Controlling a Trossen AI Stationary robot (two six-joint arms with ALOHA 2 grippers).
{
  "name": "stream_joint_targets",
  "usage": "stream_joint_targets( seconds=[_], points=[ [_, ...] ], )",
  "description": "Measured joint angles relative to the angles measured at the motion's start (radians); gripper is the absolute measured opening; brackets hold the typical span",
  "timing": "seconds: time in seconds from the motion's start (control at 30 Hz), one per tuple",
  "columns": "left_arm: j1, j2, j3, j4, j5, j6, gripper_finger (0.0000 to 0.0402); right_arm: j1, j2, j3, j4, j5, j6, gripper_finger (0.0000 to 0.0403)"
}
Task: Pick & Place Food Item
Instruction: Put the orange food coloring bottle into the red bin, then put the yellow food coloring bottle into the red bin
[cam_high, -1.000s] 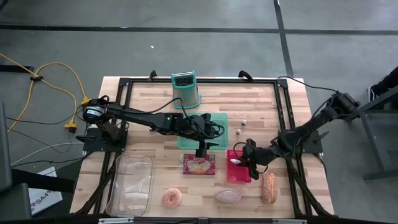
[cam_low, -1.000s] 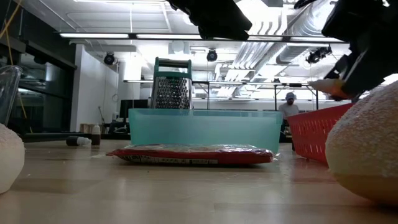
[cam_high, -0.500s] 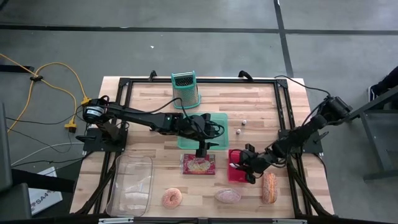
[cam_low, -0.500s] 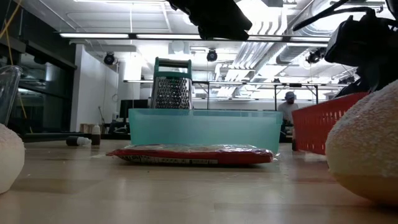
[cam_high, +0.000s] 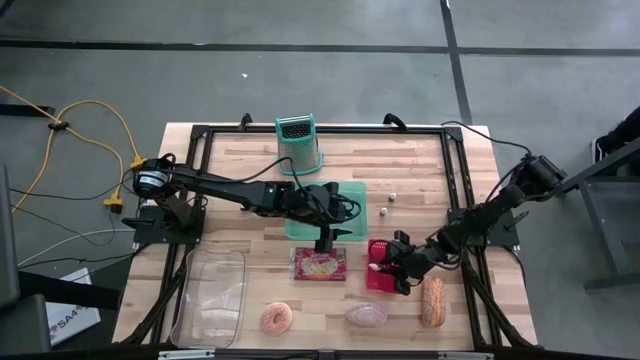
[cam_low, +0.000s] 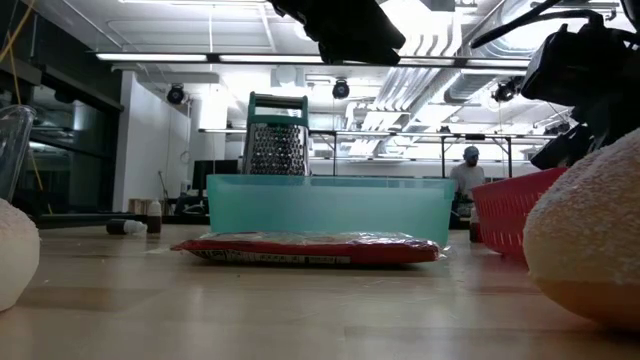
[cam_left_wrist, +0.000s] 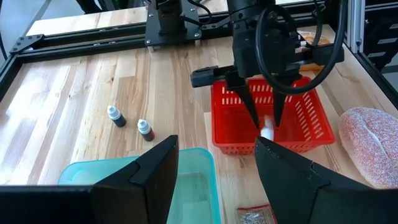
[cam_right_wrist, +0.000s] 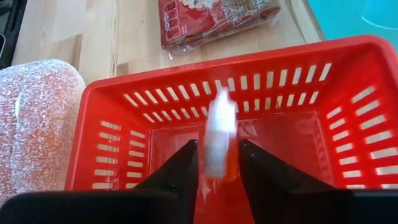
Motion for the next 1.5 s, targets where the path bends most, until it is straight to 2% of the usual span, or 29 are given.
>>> stream_joint_targets(
  seconds=[0.2,0.63,0.93,1.2,1.5],
  points=[
    [0.000,0.000,0.000,0.000,0.000,0.000,0.0205,0.000,0.000,0.000,0.000,0.001,0.000,0.0131],
    [0.000,0.000,0.000,0.000,0.001,0.000,0.0205,0.000,-0.011,0.000,0.035,0.001,-0.032,0.0132],
    [0.000,0.000,0.000,0.000,0.004,-0.004,0.0205,-0.004,-0.170,0.000,0.059,0.007,-0.197,0.0128],
    [0.000,0.000,0.000,0.000,0.004,-0.006,0.0205,-0.032,-0.332,0.000,0.014,0.065,-0.289,0.0128],
    [0.000,0.000,0.000,0.000,0.003,-0.008,0.0205,-0.047,-0.366,0.000,0.005,0.065,-0.297,0.0128]
  ],
)
